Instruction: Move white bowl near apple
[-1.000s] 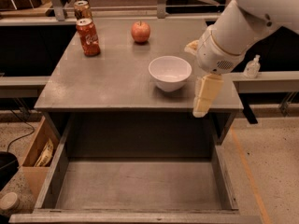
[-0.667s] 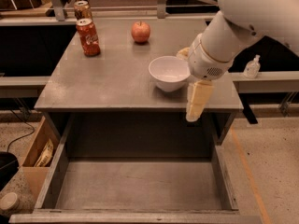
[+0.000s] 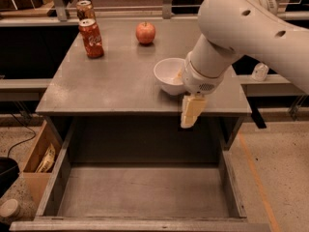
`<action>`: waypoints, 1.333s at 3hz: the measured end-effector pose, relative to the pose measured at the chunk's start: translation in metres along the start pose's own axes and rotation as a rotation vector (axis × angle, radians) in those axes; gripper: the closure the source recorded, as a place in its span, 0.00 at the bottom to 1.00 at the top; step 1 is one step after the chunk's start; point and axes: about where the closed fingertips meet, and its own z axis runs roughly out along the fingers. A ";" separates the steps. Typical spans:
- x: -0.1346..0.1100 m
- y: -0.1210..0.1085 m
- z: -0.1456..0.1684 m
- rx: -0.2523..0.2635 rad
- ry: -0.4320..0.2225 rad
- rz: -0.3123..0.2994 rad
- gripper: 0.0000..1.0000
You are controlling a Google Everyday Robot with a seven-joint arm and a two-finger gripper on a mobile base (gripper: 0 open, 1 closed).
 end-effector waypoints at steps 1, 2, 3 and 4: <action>-0.001 0.000 -0.002 0.002 -0.001 -0.001 0.49; -0.001 0.001 -0.002 0.002 0.000 -0.003 0.72; -0.002 0.001 -0.003 0.003 0.001 -0.004 0.95; -0.002 0.002 -0.003 0.003 0.001 -0.005 1.00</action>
Offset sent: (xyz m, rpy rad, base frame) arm -0.0007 0.0003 0.0014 0.0006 -0.0018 0.0011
